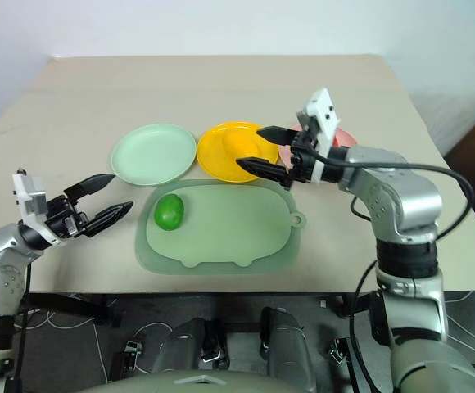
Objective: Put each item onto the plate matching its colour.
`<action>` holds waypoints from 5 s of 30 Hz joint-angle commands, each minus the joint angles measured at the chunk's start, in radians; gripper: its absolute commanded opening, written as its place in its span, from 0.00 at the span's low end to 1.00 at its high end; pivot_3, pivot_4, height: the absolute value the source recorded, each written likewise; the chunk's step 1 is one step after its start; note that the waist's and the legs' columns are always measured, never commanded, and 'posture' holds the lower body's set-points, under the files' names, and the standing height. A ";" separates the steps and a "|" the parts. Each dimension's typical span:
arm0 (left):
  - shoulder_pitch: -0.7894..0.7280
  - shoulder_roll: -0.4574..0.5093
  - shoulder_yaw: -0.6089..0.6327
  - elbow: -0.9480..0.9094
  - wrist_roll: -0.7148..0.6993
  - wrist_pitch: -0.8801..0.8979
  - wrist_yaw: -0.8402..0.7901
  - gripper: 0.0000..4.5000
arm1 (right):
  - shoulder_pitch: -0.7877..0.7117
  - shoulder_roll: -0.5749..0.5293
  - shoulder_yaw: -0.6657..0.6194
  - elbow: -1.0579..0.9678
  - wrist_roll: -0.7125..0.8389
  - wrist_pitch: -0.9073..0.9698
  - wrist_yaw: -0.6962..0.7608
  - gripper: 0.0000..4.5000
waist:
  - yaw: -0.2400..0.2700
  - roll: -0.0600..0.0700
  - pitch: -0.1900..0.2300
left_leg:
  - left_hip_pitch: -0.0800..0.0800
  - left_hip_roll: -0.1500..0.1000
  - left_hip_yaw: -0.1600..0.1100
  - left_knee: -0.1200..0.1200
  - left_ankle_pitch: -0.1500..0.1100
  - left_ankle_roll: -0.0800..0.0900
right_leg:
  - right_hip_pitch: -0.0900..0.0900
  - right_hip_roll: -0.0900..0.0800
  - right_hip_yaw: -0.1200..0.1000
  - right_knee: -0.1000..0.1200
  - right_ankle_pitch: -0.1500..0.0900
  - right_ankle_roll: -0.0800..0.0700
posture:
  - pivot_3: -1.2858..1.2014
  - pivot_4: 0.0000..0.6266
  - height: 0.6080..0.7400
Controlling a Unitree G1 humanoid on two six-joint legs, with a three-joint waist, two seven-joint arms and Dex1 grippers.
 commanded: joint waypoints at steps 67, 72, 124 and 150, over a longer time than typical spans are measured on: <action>-0.338 -0.157 -0.366 -0.380 -0.020 1.113 0.866 0.86 | 0.238 -0.214 -0.055 -0.094 0.068 -0.225 -0.047 1.00 | 0.053 0.000 0.000 | 0.000 0.000 -0.004 0.010 -0.002 0.003 | 0.008 0.001 -0.002 -0.003 0.000 -0.003 | 0.52 0.24 0.67; -0.340 -0.151 -0.384 -0.389 0.007 1.100 0.840 0.66 | 0.240 -0.215 -0.055 -0.097 0.070 -0.223 -0.050 1.00 | 0.054 0.000 0.000 | 0.000 0.000 -0.004 0.010 -0.002 0.003 | 0.009 0.001 -0.002 -0.003 0.000 -0.003 | 0.52 0.24 0.67; -0.799 -0.312 -0.367 0.504 0.502 0.604 0.838 1.00 | 0.264 -0.181 -0.018 -0.146 0.096 -0.201 -0.108 1.00 | 0.051 -0.004 0.002 | -0.002 0.001 -0.005 0.011 -0.003 0.005 | 0.008 0.001 -0.004 -0.003 0.002 0.000 | 0.52 0.24 0.67; -0.357 -0.026 -0.281 -0.011 0.392 0.463 0.477 1.00 | 0.245 -0.174 -0.009 -0.086 0.069 -0.266 -0.093 1.00 | 0.038 -0.003 0.002 | -0.003 0.001 -0.004 0.010 -0.003 0.005 | 0.007 0.000 -0.004 -0.007 0.000 -0.003 | 0.52 0.24 0.67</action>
